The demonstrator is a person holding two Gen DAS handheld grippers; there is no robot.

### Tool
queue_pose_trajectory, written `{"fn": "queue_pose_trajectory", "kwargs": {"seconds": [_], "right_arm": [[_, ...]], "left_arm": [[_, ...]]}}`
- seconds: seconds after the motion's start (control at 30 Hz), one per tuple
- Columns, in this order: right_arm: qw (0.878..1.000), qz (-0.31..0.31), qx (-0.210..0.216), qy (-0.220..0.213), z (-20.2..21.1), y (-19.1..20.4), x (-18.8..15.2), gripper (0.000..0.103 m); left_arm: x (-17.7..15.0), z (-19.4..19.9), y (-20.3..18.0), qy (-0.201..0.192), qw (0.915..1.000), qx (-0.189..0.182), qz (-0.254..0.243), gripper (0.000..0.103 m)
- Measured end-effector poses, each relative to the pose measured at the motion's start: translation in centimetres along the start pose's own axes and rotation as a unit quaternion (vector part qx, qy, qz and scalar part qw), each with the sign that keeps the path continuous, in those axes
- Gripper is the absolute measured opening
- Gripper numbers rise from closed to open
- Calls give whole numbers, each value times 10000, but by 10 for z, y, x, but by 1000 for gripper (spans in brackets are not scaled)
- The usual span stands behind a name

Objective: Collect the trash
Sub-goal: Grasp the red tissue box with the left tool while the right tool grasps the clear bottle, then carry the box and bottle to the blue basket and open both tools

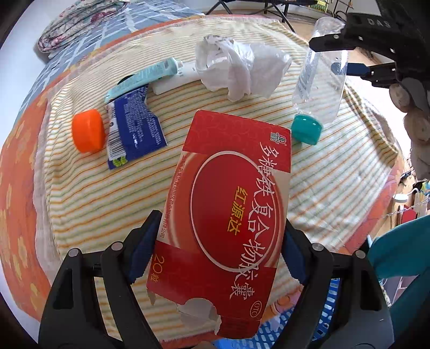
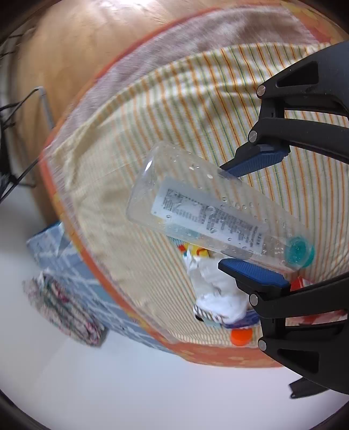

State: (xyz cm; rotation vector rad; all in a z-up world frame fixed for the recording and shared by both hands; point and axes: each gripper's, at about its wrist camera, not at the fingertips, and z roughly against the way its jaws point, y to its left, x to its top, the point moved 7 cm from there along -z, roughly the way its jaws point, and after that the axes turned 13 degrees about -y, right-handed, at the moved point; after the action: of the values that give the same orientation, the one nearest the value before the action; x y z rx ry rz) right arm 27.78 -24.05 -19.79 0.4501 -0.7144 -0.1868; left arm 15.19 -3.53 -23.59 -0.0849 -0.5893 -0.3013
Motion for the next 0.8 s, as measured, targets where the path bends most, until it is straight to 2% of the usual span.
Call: {"fn": "queue_pose_trajectory", "kwargs": {"seconds": [0.23,0.37,0.5,0.67,0.8], "right_arm": [[9940,935,275,-503,51,28,-4,59],[9851,1479,440,-758,78,43,-14,58],[9709,2101,564,-1005,106,58,-30,58],[9644,2297,868,-982,138,67,-53,58],[9569,2535,1106,-883,163,73,-81,58]], "left_arm": [[-14,48,-16,-243,9992,-230,218,84],[-29,72,-31,-330,9986,-349,240,84],[-48,90,-43,-325,9983,-426,225,84],[-82,108,-63,-177,9973,-628,347,84],[-114,110,-77,88,9956,-786,508,84]]}}
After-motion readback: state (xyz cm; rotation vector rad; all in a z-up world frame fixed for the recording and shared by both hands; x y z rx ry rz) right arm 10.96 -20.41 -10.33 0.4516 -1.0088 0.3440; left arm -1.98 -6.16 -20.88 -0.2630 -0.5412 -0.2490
